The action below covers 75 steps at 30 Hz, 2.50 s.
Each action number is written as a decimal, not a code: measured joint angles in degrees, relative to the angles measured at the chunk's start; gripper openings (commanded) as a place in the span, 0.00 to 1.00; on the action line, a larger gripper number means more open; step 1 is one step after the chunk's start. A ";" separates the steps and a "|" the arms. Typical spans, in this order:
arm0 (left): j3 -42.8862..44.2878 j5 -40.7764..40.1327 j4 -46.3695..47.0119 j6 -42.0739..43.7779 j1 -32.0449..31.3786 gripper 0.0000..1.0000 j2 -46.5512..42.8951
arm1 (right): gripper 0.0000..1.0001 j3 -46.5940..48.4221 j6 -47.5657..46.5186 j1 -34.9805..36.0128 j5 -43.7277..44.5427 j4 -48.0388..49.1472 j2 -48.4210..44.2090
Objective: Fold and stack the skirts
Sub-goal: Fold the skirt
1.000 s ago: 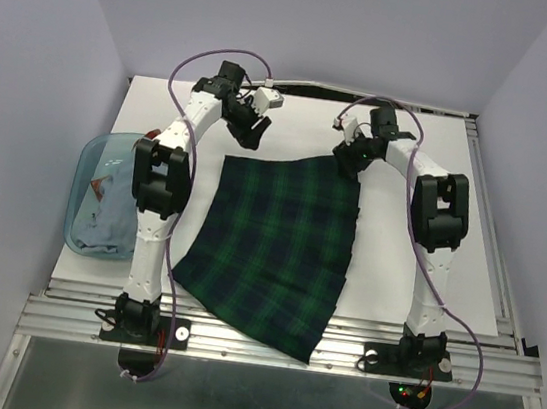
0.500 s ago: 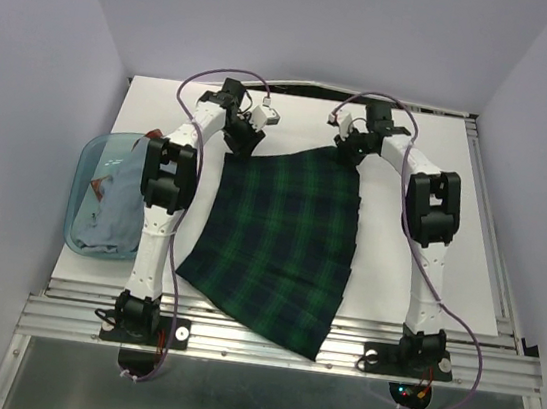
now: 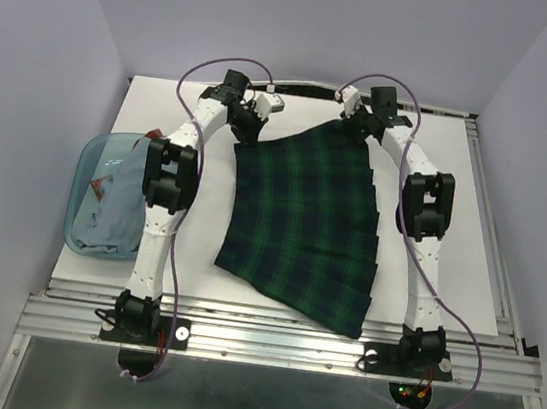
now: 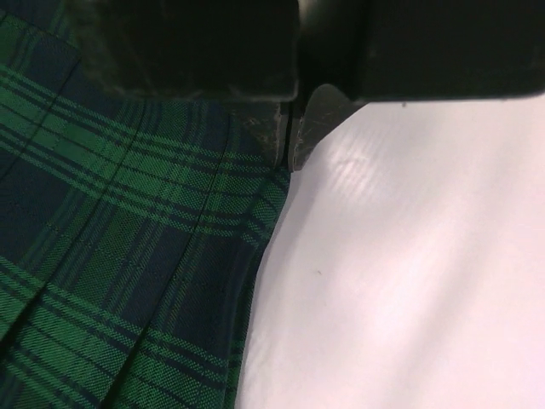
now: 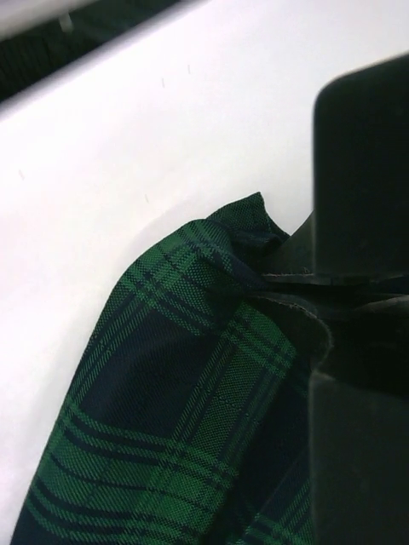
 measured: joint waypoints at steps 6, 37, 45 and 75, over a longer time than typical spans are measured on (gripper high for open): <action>1.75 -0.13 6.03 -1.86 -0.07 0.00 -1.33 | 0.01 2.03 0.81 -1.09 1.05 4.15 -2.08; -72.37 4.35 14.97 7.43 -9.60 0.00 -58.05 | 0.01 -77.57 -7.72 1.81 -14.27 -0.61 -74.88; -77.09 0.39 18.53 3.56 -18.03 0.00 -50.47 | 0.01 -92.39 -9.92 3.10 -11.72 3.67 -69.75; -74.69 -7.52 19.78 -9.44 -25.53 0.48 -60.28 | 0.82 -71.21 -0.98 2.97 8.70 10.12 -67.19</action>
